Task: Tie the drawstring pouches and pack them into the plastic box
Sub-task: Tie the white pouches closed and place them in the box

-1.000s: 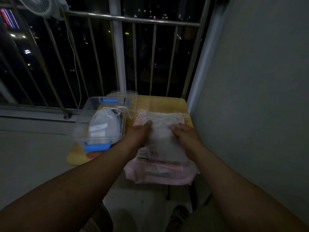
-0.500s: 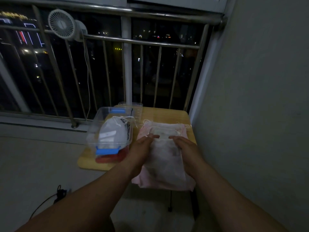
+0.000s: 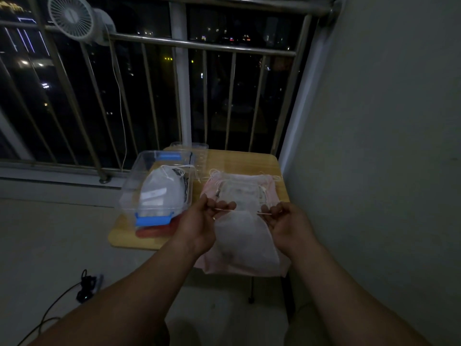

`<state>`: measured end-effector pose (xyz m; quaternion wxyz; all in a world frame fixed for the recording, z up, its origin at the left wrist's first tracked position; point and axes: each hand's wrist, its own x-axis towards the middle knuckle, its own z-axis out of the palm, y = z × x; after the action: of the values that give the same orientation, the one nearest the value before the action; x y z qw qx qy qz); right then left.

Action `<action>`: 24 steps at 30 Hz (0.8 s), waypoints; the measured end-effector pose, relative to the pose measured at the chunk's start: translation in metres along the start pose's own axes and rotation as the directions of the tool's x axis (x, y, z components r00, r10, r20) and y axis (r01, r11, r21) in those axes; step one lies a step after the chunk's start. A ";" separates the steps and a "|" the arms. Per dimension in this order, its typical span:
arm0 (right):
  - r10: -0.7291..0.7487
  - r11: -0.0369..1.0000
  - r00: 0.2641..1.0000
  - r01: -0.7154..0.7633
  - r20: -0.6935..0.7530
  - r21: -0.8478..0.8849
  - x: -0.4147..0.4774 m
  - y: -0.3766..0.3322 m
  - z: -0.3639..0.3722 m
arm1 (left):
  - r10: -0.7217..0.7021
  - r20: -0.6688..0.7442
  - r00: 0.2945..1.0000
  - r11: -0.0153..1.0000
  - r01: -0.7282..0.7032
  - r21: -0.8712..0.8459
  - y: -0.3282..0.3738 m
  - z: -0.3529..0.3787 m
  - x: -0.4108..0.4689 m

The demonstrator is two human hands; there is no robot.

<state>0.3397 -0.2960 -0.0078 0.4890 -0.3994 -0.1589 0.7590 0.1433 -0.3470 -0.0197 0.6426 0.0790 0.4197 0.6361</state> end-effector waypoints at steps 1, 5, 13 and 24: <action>-0.002 1.000 1.000 0.002 -0.001 -0.001 0.003 -0.001 0.002 | -0.008 -0.019 1.000 1.000 0.008 -0.001 0.001 0.002 0.000; -0.026 0.995 0.999 0.022 -0.040 -0.098 0.014 0.001 0.015 | 0.074 0.001 0.997 0.977 -0.073 0.198 0.003 0.013 0.000; -0.294 0.423 0.865 0.499 0.406 -0.757 -0.003 -0.012 0.054 | 0.114 0.481 0.869 0.155 -0.493 0.856 0.020 0.039 -0.013; -0.183 0.360 0.916 0.400 0.357 -0.843 -0.016 0.016 0.035 | 0.223 0.319 0.921 0.447 -0.388 0.806 0.019 0.056 -0.013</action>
<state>0.3063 -0.3123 0.0115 0.3047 -0.4844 -0.6581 0.4893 0.1675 -0.3310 0.0338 0.4251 0.5129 0.6018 0.4405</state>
